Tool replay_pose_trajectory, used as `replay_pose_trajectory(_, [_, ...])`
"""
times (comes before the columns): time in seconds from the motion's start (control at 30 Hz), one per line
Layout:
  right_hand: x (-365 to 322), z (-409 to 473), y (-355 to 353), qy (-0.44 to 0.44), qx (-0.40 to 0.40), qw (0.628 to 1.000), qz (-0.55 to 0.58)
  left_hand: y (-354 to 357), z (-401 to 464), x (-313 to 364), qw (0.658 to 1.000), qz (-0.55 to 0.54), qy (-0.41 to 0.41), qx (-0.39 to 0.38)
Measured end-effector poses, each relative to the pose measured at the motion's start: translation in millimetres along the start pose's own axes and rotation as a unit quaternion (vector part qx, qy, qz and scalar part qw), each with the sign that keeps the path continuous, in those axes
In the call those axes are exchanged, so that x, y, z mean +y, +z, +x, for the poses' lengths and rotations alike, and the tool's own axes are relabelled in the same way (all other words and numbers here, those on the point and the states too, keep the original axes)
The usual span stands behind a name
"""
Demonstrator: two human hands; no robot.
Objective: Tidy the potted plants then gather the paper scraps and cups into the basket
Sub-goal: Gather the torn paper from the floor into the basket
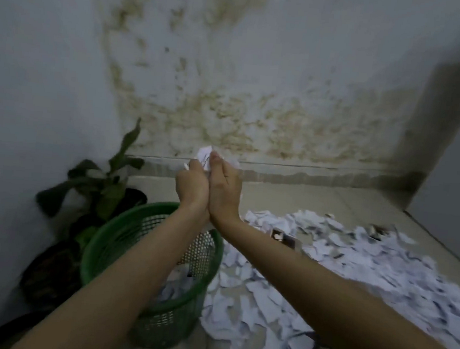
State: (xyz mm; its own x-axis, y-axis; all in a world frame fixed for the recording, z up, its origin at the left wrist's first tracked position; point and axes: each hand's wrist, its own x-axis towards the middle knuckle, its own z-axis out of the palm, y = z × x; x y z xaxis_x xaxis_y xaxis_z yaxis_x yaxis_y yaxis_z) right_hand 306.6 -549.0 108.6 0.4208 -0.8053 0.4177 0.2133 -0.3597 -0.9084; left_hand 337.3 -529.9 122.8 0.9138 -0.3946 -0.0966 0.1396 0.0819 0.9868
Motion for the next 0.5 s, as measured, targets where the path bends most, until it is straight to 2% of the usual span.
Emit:
replay_pose_trajectory(0.07, [15,-11,28,0.024,-0.058,0.997,-0.033,-32,21,-12,0.999,0.008,-0.036,-0.015])
replay_pose_trajectory(0.13, [37,-21,45,0.048,-0.149,0.984,-0.089,-64,39,-29,0.996,0.056,-0.066,-0.017])
replay_pose_trajectory(0.2, [55,-25,53,0.086,-0.241,0.951,-0.175,-94,51,-44,0.991,0.118,-0.068,-0.009])
replay_pose_trajectory(0.27, [67,-23,54,0.148,-0.316,0.905,-0.245,-115,58,-55,0.971,0.227,-0.067,-0.03])
replay_pose_trajectory(0.33, [72,-20,50,0.221,-0.384,0.845,-0.298,-125,60,-65,0.92,0.372,-0.074,-0.094])
replay_pose_trajectory(0.4, [72,-14,45,0.256,-0.442,0.776,-0.371,-130,61,-70,0.828,0.52,-0.059,-0.202])
replay_pose_trajectory(0.43, [71,-12,42,0.247,-0.466,0.747,-0.405,-131,61,-72,0.783,0.565,-0.046,-0.256])
replay_pose_trajectory(0.5, [66,-8,38,0.191,-0.504,0.71,-0.453,-130,61,-76,0.715,0.618,-0.062,-0.319])
